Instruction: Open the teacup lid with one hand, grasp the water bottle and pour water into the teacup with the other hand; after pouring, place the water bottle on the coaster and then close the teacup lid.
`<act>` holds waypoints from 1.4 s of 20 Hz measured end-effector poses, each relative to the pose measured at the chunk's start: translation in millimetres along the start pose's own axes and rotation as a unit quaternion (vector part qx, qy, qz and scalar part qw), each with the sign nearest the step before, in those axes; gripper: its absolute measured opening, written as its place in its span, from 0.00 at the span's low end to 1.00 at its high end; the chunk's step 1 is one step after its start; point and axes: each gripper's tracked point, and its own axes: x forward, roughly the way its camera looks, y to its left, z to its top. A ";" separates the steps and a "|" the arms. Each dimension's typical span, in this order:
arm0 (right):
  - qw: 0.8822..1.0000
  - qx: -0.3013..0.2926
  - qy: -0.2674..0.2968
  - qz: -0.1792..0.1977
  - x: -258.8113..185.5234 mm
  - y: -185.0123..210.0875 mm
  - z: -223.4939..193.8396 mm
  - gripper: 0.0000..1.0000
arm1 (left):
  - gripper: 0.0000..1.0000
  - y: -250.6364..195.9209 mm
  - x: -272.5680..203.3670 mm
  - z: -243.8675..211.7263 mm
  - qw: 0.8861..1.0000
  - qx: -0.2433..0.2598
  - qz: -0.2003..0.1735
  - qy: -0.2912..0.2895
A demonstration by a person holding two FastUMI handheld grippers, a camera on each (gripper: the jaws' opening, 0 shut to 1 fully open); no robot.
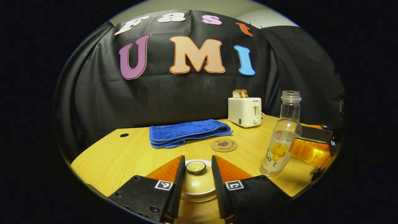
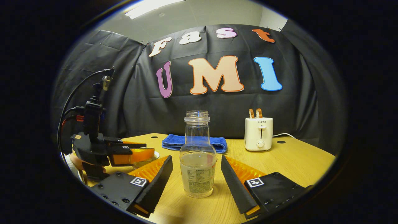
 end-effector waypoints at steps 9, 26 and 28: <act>1.000 0.000 0.000 0.002 0.2 1.0 0.5 0.99 | 0.26 5.8 -2.9 4.2 1.000 -0.007 0.016 -0.014; 1.000 0.001 0.007 0.016 9.1 7.1 -1.6 0.94 | 0.25 53.2 -44.1 8.5 0.993 -0.036 0.098 -0.060; 1.000 0.001 0.018 0.015 12.9 6.4 -6.3 0.95 | 0.25 62.9 -52.0 8.0 0.991 -0.033 0.109 -0.064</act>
